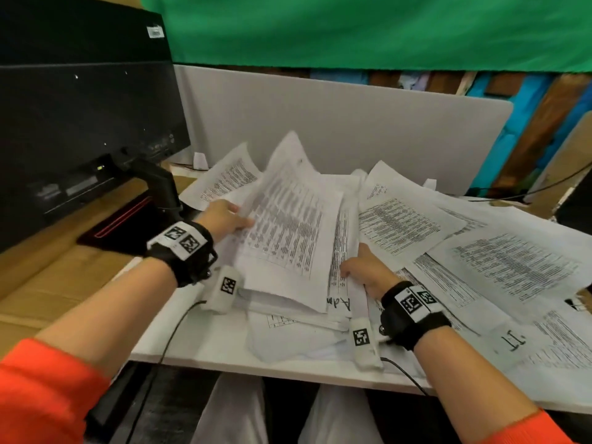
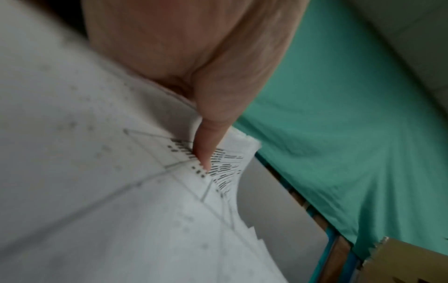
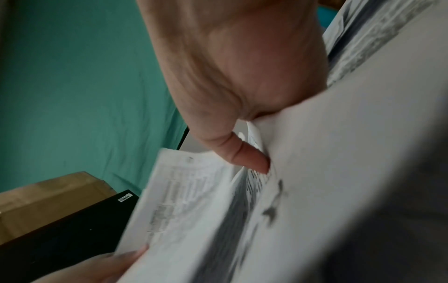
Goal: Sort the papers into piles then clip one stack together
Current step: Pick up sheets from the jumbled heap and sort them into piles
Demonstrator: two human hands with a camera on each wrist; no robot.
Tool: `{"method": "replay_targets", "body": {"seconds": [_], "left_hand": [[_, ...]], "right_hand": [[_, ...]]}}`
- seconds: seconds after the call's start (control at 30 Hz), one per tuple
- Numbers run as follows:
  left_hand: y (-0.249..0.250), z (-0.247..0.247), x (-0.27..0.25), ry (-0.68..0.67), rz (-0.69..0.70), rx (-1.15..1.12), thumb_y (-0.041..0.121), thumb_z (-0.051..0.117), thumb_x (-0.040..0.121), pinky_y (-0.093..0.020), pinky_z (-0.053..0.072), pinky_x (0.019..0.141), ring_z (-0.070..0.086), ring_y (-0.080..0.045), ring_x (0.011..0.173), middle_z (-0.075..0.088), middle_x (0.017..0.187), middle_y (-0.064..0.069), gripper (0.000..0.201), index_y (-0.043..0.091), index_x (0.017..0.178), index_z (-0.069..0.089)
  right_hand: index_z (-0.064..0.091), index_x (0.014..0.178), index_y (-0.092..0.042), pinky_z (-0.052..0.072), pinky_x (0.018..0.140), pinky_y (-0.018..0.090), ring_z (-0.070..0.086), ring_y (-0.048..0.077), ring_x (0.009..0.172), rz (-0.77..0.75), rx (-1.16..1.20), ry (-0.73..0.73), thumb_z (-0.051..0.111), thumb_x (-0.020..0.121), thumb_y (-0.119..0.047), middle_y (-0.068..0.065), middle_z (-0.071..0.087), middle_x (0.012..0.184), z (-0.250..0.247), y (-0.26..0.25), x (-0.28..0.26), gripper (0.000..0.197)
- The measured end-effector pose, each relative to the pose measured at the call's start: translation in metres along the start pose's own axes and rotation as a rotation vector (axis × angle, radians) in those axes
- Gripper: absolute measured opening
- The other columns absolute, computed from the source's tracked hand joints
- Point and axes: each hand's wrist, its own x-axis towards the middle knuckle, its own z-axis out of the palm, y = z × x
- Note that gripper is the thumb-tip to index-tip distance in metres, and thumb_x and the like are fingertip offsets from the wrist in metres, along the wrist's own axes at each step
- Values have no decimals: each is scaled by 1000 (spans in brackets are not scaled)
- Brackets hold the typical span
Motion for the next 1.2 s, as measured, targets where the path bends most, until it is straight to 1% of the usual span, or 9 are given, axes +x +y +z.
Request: {"method": "replay_targets", "body": {"seconds": [0.2,0.37,0.5,0.63,0.73,0.87,0.97,1.1,1.2], "left_hand": [[-28,42,17,-97,-105,212,31,78,76,-33,45,96,58,-32,113,61,121,-11,63,0,124,51],[-52,57,37,-248,-92,109,64,63,64,-45,44,102,53,-30,121,53,135,-14,100,3,139,37],[-23,57,0,-21,67,6,25,54,95,-30,43,88,53,-28,118,55,124,-10,48,2,135,40],[3,33,-27,213,385,-189,14,44,100,-26,46,89,55,-15,108,56,117,-1,29,6,127,46],[32,17,-45,227,572,-357,19,41,101,-5,45,84,54,9,97,53,108,17,21,17,122,40],[58,-1,-57,143,618,-621,46,58,86,-25,49,95,60,2,106,58,116,13,40,27,117,41],[64,-8,-58,34,641,-666,60,69,71,-41,42,105,57,-15,121,60,127,0,66,24,124,49],[84,6,-70,21,680,-550,42,73,72,-24,48,91,63,7,93,64,100,16,26,41,95,62],[96,3,-76,128,768,-706,36,68,75,-37,51,97,65,-11,106,68,108,2,33,25,106,62]], "right_hand": [[31,142,-4,52,72,34,59,28,96,11,159,59,52,91,-10,11,57,111,2,5,5,56],[49,138,-8,54,94,40,66,27,109,-34,242,-13,76,74,-52,8,65,128,12,2,11,83],[49,139,-9,55,93,42,67,24,107,-209,213,-16,76,82,-11,9,66,123,22,-3,-1,63],[40,142,-24,51,100,44,62,20,117,-482,311,78,70,88,-20,0,62,132,4,-29,-33,61],[42,140,-23,55,93,42,66,18,114,-657,345,79,74,84,-30,-1,65,128,-13,-59,-58,65],[49,138,-11,54,94,32,67,14,113,-726,495,37,80,69,-40,2,68,126,-29,-88,-80,82],[55,133,-7,48,104,43,64,22,118,-729,607,11,86,57,-47,7,69,124,-32,-95,-88,92],[60,126,-14,43,108,51,63,22,119,-809,581,22,85,60,-43,6,69,123,-19,-109,-100,76],[55,131,-12,44,107,50,62,25,121,-877,684,31,87,63,-37,9,67,127,-19,-122,-103,79]]}}
